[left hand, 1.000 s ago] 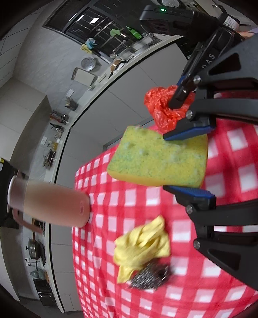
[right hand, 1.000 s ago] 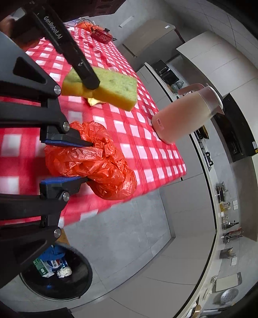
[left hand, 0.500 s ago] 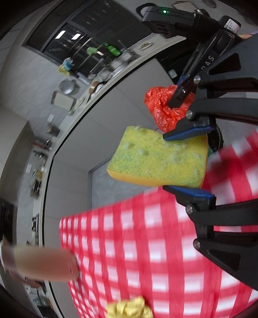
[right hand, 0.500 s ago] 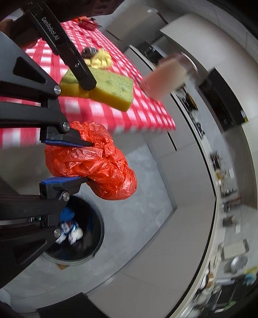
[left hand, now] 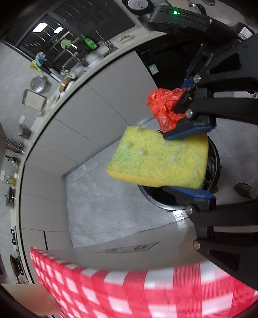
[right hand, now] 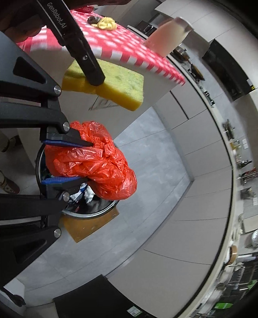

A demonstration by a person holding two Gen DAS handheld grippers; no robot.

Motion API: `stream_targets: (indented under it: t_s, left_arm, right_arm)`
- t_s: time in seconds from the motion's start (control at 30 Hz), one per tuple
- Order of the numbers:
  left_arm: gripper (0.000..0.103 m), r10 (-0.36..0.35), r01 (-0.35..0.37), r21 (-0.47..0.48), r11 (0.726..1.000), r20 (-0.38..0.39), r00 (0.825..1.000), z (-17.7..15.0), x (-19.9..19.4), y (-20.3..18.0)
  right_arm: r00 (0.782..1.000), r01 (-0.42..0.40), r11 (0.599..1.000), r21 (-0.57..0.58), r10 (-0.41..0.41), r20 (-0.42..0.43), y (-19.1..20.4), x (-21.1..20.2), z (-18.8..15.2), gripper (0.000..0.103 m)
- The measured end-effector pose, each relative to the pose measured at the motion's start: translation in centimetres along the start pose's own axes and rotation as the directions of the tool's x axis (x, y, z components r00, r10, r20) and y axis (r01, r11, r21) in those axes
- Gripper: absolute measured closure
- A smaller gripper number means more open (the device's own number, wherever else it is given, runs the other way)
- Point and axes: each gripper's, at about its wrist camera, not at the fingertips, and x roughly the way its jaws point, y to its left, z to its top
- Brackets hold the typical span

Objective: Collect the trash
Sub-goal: 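Carry the sponge and red bag over the bin and release both, then move both tools back to the steel wool and yellow cloth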

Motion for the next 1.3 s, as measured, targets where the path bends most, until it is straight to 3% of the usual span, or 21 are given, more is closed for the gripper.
stream_targets:
  t_s: [0.13, 0.27, 0.33, 0.73, 1.03, 1.3]
  left_arm:
    - [0.049, 0.030, -0.032, -0.027, 0.999, -0.042, 0.999, -0.1, 2.1, -0.4]
    - [0.036, 0.055, -0.060, -0.055, 0.997, -0.080, 0.995, -0.2, 3.7, -0.1]
    - [0.030, 0.074, -0.080, -0.063, 0.995, -0.090, 0.993, -0.1, 3.8, -0.1]
    - [0.027, 0.091, -0.090, -0.020, 0.996, 0.016, 0.996, 0.7, -0.8, -1.4]
    - [0.027, 0.095, -0.093, -0.024, 0.995, 0.089, 0.992, 1.6, -6.6, 0.8]
    - [0.027, 0.138, -0.131, -0.057, 0.990, 0.147, 0.979, 2.1, -11.6, 5.6]
  right_arm:
    - [0.999, -0.004, 1.000, -0.003, 0.003, -0.033, -1.5, 1.8, 0.3, 0.074]
    - [0.997, -0.006, 1.000, -0.006, 0.005, -0.071, -2.8, 3.7, 0.6, 0.060]
    - [0.997, -0.003, 1.000, -0.004, 0.002, -0.072, -3.2, 4.2, 1.0, 0.060]
    - [1.000, -0.012, 1.000, 0.006, 0.012, 0.013, -2.6, 0.7, 1.9, 0.060]
    - [0.994, -0.056, 0.998, -0.033, 0.059, 0.087, 2.6, -3.3, 2.2, 0.060]
    - [0.985, -0.103, 0.990, -0.100, 0.115, 0.126, 11.0, -5.6, 2.3, 0.055]
